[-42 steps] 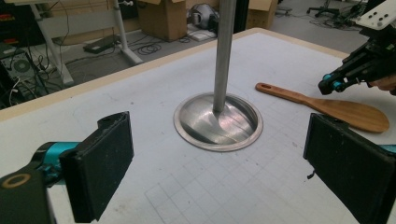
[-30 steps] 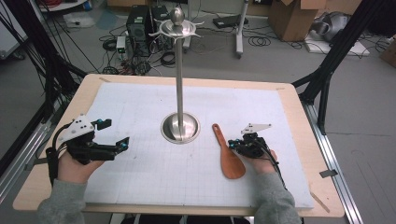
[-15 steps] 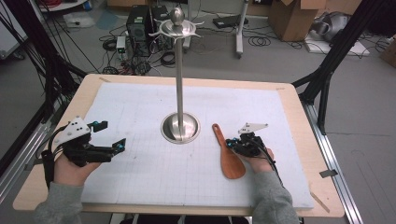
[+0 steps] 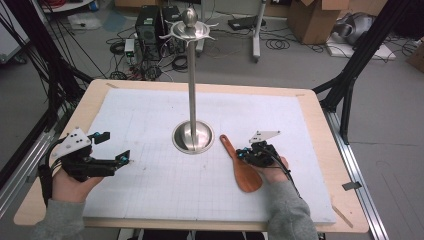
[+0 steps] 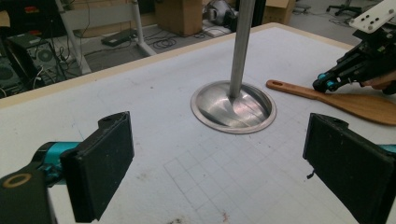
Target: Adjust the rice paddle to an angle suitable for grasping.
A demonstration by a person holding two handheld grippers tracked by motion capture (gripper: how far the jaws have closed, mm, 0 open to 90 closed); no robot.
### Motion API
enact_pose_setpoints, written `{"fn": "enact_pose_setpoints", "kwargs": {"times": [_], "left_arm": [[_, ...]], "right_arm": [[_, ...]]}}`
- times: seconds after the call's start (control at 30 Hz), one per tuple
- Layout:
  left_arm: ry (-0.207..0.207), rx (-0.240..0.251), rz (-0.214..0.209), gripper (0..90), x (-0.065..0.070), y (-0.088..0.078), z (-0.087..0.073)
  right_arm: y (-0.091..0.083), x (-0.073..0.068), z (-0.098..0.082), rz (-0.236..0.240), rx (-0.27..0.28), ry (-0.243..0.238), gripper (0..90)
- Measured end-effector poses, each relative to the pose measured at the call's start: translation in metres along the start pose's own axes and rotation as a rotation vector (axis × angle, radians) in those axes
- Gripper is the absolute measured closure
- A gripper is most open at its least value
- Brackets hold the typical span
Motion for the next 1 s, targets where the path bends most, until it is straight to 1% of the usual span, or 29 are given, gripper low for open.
{"fn": "enact_pose_setpoints", "kwargs": {"times": [0.2,0.23,0.3,0.33,0.4,0.43,0.47,0.5,0.53,0.57,0.6,0.63,0.67,0.7,0.73,0.77,0.83,0.93,0.97,1.0], "left_arm": [[-0.002,0.004,0.002,9.1,0.001,-0.001,0.000],[0.000,0.002,0.000,9.2,0.001,0.000,0.000],[0.000,-0.001,-0.002,9.1,0.001,0.001,0.000],[0.003,-0.001,-0.003,9.1,0.001,0.002,0.000],[0.003,-0.001,-0.007,9.2,0.001,0.003,0.001],[0.003,-0.003,-0.006,9.2,0.001,0.003,0.001],[0.004,-0.003,-0.007,9.2,0.001,0.004,0.001],[0.003,-0.003,-0.010,9.1,0.001,0.005,0.001],[0.002,-0.006,-0.013,9.1,0.000,0.007,0.001],[0.004,-0.007,-0.016,9.1,0.000,0.008,0.002],[0.004,-0.007,-0.016,9.2,0.000,0.008,0.002],[0.006,-0.008,-0.018,9.2,0.000,0.010,0.002],[0.005,-0.007,-0.022,9.2,0.000,0.011,0.002],[0.008,-0.011,-0.024,9.2,0.000,0.012,0.003],[0.006,-0.011,-0.028,9.1,0.000,0.015,0.003],[0.006,-0.011,-0.028,9.2,0.000,0.015,0.003],[0.009,-0.013,-0.035,9.1,0.001,0.019,0.004],[0.011,-0.017,-0.041,9.1,0.001,0.021,0.004],[0.013,-0.019,-0.044,9.2,0.002,0.023,0.004],[0.011,-0.020,-0.047,9.2,0.002,0.024,0.004]], "right_arm": [[0.001,-0.006,0.002,0.019,-0.004,-0.023,89.3],[0.002,-0.007,0.003,0.025,-0.003,-0.035,89.3],[0.001,-0.008,0.003,0.023,-0.006,-0.036,89.3],[0.000,-0.007,0.004,0.006,0.006,-0.040,89.3],[-0.006,-0.005,0.007,0.000,0.039,-0.017,89.3],[-0.010,-0.005,0.009,0.008,0.045,-0.002,89.3],[-0.010,-0.005,0.009,0.008,0.045,-0.002,89.3],[-0.013,-0.006,0.010,0.014,0.057,-0.004,89.3],[-0.016,-0.013,0.011,0.032,0.052,-0.029,89.3],[-0.017,-0.017,0.011,0.039,0.045,-0.048,89.3],[-0.017,-0.017,0.011,0.039,0.045,-0.048,89.3],[-0.017,-0.022,0.011,0.047,0.037,-0.066,89.3],[-0.018,-0.030,0.011,0.059,0.025,-0.089,89.3],[-0.018,-0.030,0.011,0.059,0.025,-0.089,89.3],[-0.019,-0.036,0.011,0.074,0.018,-0.101,89.3],[-0.019,-0.036,0.011,0.074,0.018,-0.101,89.3],[-0.021,-0.044,0.009,0.086,0.002,-0.119,89.3],[-0.021,-0.047,0.007,0.096,-0.009,-0.130,89.3],[-0.022,-0.050,0.005,0.101,-0.031,-0.133,89.3],[-0.022,-0.052,0.003,0.098,-0.038,-0.135,89.3]]}}
Point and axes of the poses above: each handheld gripper's, and its own axes: y roughly forward along the jaws, z roughly out of its top, x roughly to its right, the point moved 3 cm from there along y, roughly forward along the jaws, and after that the axes turned 14 degrees about -z, right-handed, at the moved point
